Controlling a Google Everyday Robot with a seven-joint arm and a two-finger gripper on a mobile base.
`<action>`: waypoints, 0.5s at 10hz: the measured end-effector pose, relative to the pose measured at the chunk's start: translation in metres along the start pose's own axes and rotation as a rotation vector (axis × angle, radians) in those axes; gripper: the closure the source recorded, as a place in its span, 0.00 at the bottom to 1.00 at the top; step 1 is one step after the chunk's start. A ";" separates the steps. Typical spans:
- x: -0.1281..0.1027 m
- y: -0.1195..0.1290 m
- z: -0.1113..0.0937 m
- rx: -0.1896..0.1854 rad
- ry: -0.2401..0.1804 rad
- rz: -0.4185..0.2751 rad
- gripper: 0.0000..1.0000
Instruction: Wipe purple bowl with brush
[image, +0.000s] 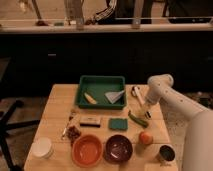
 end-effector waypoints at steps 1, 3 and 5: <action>0.001 0.000 0.000 -0.004 -0.002 0.001 0.49; 0.001 -0.003 -0.001 -0.006 -0.011 0.008 0.67; 0.003 -0.005 -0.002 -0.017 -0.017 0.017 0.89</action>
